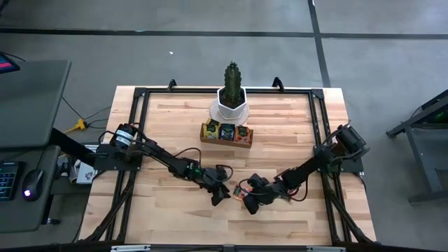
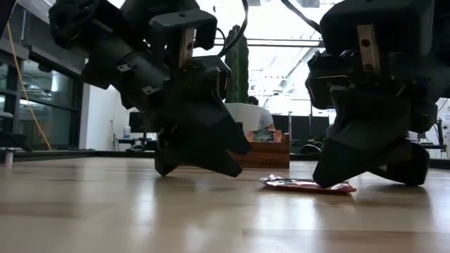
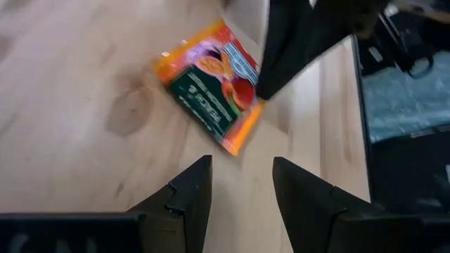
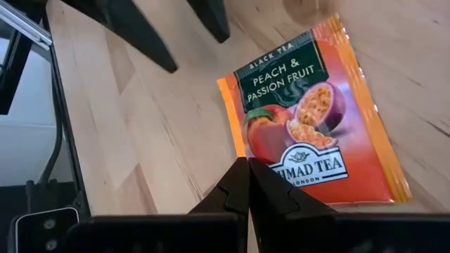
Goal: Pick & Place Tea
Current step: Put the orange tea bag into the right section of the wooden organizer
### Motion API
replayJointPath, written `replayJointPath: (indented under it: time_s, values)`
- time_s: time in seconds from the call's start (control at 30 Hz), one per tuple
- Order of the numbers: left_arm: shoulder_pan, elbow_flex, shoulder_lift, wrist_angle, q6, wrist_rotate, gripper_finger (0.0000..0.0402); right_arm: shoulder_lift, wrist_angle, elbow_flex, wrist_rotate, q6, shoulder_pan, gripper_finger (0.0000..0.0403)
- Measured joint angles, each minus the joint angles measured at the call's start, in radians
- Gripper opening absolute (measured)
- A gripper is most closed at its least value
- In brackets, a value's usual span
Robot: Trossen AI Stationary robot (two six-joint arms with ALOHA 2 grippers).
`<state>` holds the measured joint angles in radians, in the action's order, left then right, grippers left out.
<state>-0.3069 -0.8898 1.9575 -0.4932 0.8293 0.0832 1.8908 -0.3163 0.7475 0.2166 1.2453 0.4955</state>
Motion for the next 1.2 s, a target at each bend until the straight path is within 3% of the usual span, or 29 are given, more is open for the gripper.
replayJointPath:
  time_s: [0.17,0.43,0.7,0.83,0.97,1.07,1.2]
  values:
    - [0.009,-0.001,0.016,0.001,0.048,-0.075,0.0149,0.0,-0.004,0.0,-0.003,0.0,0.001,0.0]
    - [0.023,-0.093,0.055,0.075,0.065,-0.071,0.0149,0.006,-0.004,0.021,0.001,-0.048,-0.006,0.0]
    - [0.027,-0.264,0.137,0.202,0.031,-0.002,0.0149,0.006,0.001,0.039,0.004,-0.08,-0.019,0.0]
    - [0.029,-0.303,0.141,0.257,-0.004,0.042,0.0149,0.006,0.004,0.039,-0.005,-0.086,-0.013,0.0]
    - [0.029,-0.308,0.141,0.283,-0.019,0.021,0.0147,0.006,0.009,0.04,-0.008,-0.082,-0.011,0.0]
    - [0.038,-0.308,0.141,0.29,-0.04,0.028,0.0124,0.006,0.009,0.04,-0.002,-0.081,-0.005,0.0]
    - [0.045,-0.307,0.141,0.302,-0.058,0.038,0.0053,0.006,0.01,0.04,-0.003,-0.08,-0.004,0.0]
